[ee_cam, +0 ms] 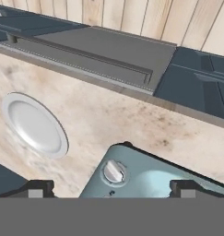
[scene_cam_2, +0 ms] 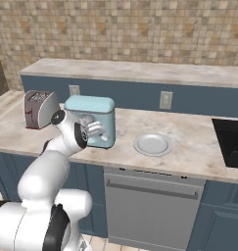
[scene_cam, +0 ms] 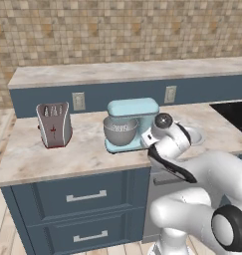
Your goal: Add butter and sugar cubes to the stand mixer bowl and then turn on the stand mixer to begin making frosting.
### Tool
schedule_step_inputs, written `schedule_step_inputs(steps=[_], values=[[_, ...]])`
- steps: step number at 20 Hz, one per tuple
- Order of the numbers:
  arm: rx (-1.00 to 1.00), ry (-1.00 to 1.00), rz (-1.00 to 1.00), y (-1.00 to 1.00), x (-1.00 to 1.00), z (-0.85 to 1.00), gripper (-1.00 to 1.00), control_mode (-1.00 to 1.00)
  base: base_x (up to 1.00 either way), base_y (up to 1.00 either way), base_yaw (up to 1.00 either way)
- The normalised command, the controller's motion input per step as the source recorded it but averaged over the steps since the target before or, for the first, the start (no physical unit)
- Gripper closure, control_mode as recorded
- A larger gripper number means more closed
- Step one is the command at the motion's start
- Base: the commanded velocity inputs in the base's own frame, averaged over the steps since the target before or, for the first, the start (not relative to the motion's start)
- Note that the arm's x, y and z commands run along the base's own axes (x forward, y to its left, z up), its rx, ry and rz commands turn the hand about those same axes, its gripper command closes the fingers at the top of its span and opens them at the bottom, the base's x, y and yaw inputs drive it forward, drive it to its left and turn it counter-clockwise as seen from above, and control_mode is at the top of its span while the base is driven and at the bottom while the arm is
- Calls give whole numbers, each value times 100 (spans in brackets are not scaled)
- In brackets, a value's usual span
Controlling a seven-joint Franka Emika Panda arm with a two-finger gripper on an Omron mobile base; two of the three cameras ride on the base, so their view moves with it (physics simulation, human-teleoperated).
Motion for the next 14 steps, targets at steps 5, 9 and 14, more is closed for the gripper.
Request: schedule_step_inputs(steps=[5, 9, 14], values=[[-5, 6, 0, 0, 23, -9, -100, -100, 0, 0, 0], [-5, 6, 0, -2, 23, -19, -100, -100, 0, 0, 0], [-5, 6, 0, -10, 12, -25, -100, -100, 0, 0, 0]])
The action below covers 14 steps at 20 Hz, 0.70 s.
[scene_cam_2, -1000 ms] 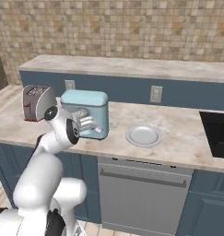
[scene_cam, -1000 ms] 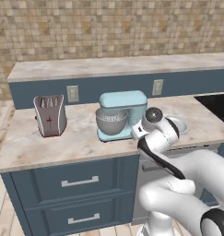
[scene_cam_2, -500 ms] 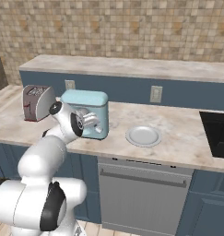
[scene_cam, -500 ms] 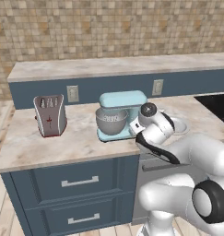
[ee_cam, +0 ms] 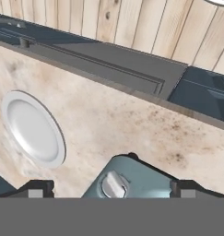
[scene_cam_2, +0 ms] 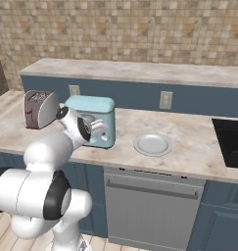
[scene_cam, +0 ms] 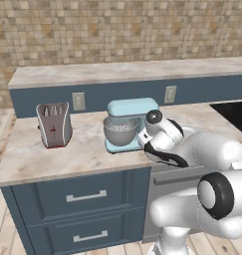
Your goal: Add butter and sugar cubes to the stand mixer bowl and then turn on the stand mixer to begin making frosting.
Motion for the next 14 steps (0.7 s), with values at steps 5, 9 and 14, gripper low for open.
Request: schedule_step_inputs(steps=[5, 9, 14], values=[[-3, 2, 0, -10, 6, -26, -100, -100, 0, 0, 0], [-1, 0, 0, -6, 10, -21, -100, -100, 0, 0, 0], [0, 0, 0, -6, 9, -15, -100, -100, 0, 0, 0]])
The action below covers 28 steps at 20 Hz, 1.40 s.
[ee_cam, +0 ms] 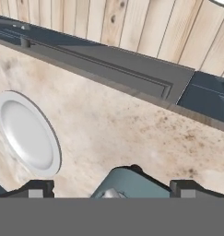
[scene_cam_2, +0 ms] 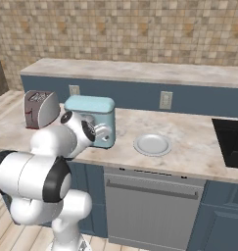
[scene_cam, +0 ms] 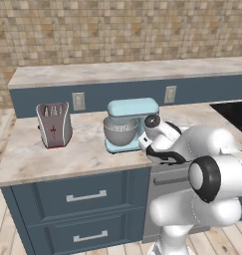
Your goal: Add butter and sugar cubes to the stand mixer bowl and then turn on the stand mixer to begin making frosting.
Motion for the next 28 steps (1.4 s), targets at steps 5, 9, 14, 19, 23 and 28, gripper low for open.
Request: schedule_step_inputs(steps=[5, 9, 14, 19, 23, 28], values=[[0, 0, 0, -5, 5, -2, -100, -100, 0, 0, 0], [0, 0, 0, 0, 13, 0, -100, -100, 0, 0, 0], [0, 0, 0, 0, 23, 0, -100, -100, 0, 0, 0], [0, 0, 0, 0, 23, -1, -100, -100, 0, 0, 0], [0, 0, 0, 0, 16, -7, -100, -100, 0, 0, 0], [0, 0, 0, 0, 13, -7, -100, -100, 0, 0, 0]])
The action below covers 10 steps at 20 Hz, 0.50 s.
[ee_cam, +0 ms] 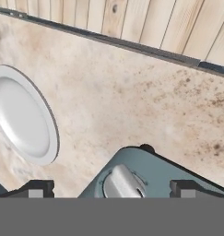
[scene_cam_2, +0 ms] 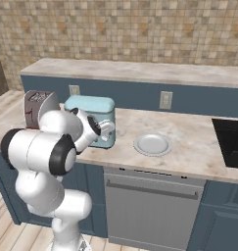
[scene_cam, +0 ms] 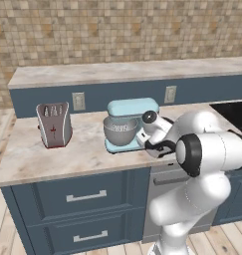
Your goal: Add butter and sugar cubes to the stand mixer bowl and then turn on the stand mixer to begin making frosting.
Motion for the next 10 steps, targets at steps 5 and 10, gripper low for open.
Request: schedule_step_inputs(steps=[5, 10], values=[[0, 0, 0, 0, 13, -7, -100, -100, 0, 0, 0], [0, 0, 0, 0, 11, -13, -100, -100, 0, 0, 0]])
